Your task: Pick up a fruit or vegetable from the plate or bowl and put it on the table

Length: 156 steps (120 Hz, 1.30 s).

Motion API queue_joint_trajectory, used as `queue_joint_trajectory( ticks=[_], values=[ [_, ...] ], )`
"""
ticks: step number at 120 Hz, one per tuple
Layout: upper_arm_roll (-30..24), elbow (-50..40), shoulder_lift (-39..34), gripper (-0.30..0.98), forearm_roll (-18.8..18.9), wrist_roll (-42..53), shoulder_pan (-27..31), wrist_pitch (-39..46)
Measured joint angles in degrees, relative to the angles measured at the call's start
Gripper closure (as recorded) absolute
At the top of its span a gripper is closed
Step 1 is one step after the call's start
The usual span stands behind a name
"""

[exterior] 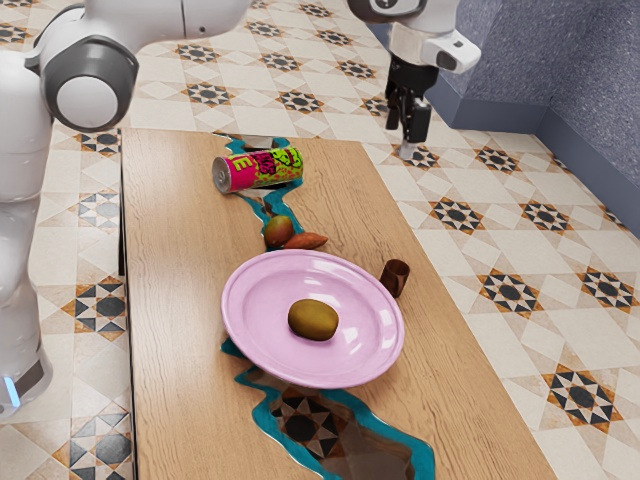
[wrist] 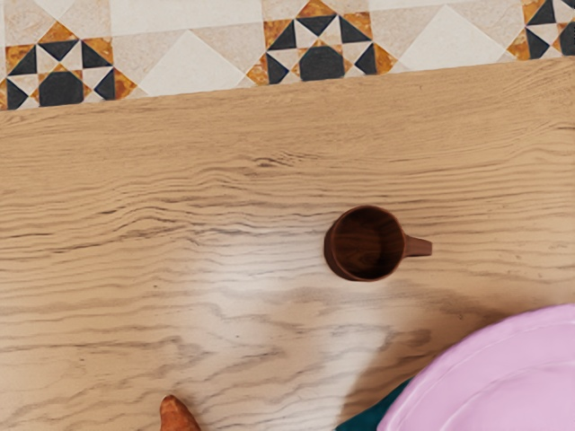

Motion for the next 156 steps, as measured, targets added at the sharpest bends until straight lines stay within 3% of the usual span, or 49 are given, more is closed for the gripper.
queue_joint_trajectory(
  ticks=[50, 57, 70, 81, 97, 136, 156],
  values=[
    [-1.1, -1.1, -0.1, 0.00, -1.3, 2.7, 0.3, -1.8],
    [-2.8, -3.6, -0.6, 0.00, -1.9, 3.7, -0.1, -2.2],
    [-10.6, -11.5, -4.5, 0.00, 0.4, 5.5, -1.3, -2.5],
    [-11.6, -20.5, -7.8, 0.00, 0.9, 7.7, -2.5, -0.3],
    [-11.8, -26.8, -9.8, 0.00, 1.1, 10.8, -2.1, 2.9],
    [-12.5, -44.0, -16.6, 0.00, -5.2, 16.3, -0.4, 13.4],
    [-13.7, -47.3, -16.8, 0.00, -7.8, 18.3, -0.5, 19.8]
  ],
)
